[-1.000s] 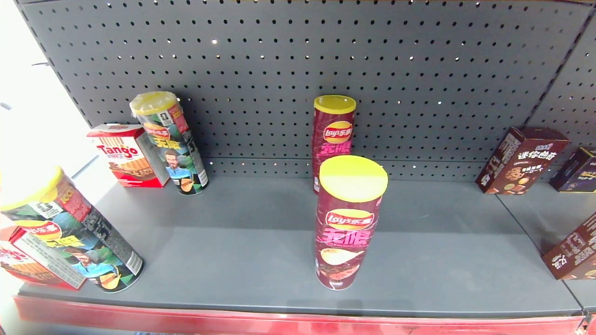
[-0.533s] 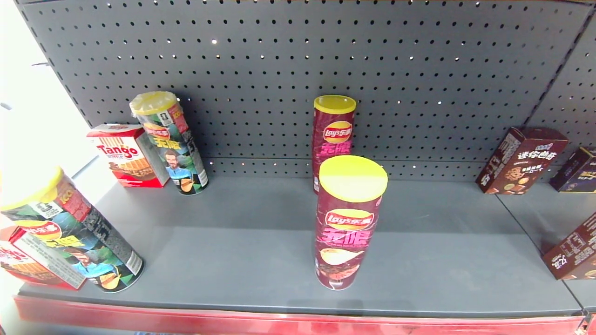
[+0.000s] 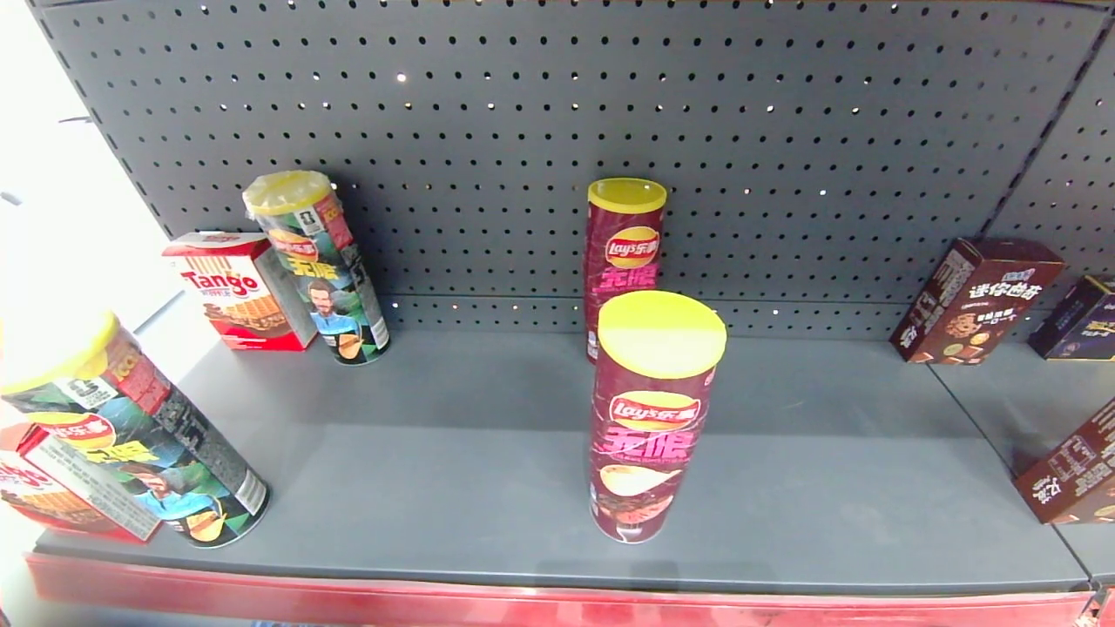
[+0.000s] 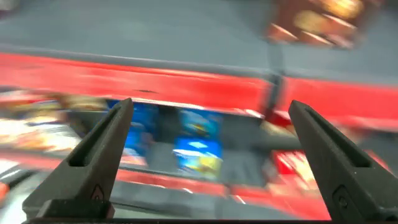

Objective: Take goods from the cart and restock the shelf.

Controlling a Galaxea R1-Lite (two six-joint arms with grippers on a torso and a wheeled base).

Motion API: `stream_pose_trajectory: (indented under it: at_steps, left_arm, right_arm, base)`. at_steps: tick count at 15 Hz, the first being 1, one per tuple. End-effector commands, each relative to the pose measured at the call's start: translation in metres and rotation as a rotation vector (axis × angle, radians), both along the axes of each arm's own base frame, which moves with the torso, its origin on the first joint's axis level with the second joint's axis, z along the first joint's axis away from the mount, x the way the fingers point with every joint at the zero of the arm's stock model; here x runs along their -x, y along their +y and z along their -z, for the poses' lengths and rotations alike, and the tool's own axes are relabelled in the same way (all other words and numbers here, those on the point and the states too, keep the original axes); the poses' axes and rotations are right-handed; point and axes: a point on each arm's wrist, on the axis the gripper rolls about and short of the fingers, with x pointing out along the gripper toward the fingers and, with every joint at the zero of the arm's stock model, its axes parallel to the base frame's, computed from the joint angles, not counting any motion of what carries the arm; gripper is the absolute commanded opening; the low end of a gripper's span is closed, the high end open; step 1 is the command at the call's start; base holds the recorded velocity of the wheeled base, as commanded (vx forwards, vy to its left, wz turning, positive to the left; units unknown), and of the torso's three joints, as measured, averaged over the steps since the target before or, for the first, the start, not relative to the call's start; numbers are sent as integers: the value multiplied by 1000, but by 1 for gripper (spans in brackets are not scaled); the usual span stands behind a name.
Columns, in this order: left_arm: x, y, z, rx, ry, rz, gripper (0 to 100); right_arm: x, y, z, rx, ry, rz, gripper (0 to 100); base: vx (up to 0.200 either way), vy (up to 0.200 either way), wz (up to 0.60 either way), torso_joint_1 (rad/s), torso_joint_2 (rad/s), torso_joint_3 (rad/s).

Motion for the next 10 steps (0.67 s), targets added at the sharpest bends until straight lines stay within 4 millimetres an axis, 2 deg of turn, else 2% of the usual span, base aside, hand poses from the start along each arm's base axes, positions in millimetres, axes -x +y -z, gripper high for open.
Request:
stream_pose_trajectory:
  at_steps: [1, 6, 7, 10]
  left_arm:
    - [0, 0, 0, 2, 0, -5, 100]
    - [0, 0, 0, -1, 0, -4, 100]
    - [0, 0, 0, -1, 0, -2, 100]
    - [0, 0, 0, 2, 0, -5, 100]
  right_arm:
    - [0, 2, 0, -2, -10, 144, 100]
    - [1, 2, 1, -2, -19, 138, 100]
    - [7, 1, 2, -11, -111, 76, 100]
    - [7, 1, 2, -11, -111, 81, 100]
  base:
    - [0, 0, 0, 0, 0, 0]
    - [0, 0, 0, 0, 0, 0]
    - [0, 0, 0, 0, 0, 0]
    - [0, 0, 0, 0, 0, 0]
